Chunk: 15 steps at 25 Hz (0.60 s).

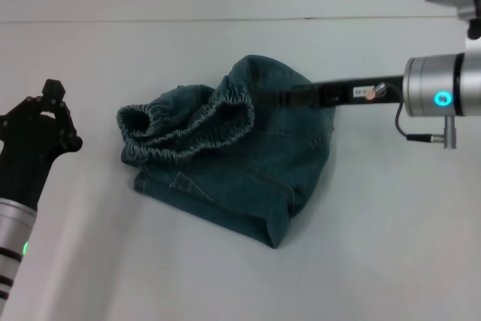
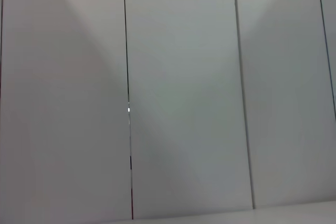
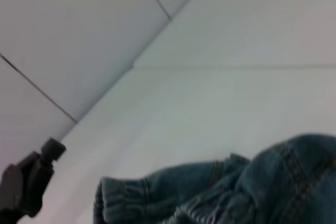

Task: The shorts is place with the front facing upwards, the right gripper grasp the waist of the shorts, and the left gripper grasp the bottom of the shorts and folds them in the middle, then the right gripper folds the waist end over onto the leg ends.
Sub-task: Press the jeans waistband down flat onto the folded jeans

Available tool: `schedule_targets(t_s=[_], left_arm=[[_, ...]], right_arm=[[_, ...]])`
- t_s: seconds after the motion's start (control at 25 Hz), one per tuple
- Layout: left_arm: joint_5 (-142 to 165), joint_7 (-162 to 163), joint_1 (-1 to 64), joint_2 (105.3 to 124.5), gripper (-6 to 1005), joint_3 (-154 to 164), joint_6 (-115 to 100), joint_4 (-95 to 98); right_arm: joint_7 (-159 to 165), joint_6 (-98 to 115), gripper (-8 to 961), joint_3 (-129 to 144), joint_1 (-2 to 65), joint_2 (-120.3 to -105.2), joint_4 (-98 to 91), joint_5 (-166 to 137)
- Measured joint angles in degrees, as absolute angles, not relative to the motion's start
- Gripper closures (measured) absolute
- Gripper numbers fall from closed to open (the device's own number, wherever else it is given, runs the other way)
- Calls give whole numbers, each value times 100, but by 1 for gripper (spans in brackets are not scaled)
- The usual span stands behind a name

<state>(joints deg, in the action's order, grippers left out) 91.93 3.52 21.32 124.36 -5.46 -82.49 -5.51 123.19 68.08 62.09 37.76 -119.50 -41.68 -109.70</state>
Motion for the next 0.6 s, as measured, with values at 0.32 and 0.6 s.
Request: schedule_targets(t_s=[0.32,0.6], left_arm=[[9193,351,2145,12437,985,-499,-8232,-572],[9193,351,2169,12436,985,-492,-8237,-587]], right_arm=[[12328,6548,26,6260,4116,-11971,-3640,-11150],[12308,6194,25,6432,4557,-12010,-3125,-11144]])
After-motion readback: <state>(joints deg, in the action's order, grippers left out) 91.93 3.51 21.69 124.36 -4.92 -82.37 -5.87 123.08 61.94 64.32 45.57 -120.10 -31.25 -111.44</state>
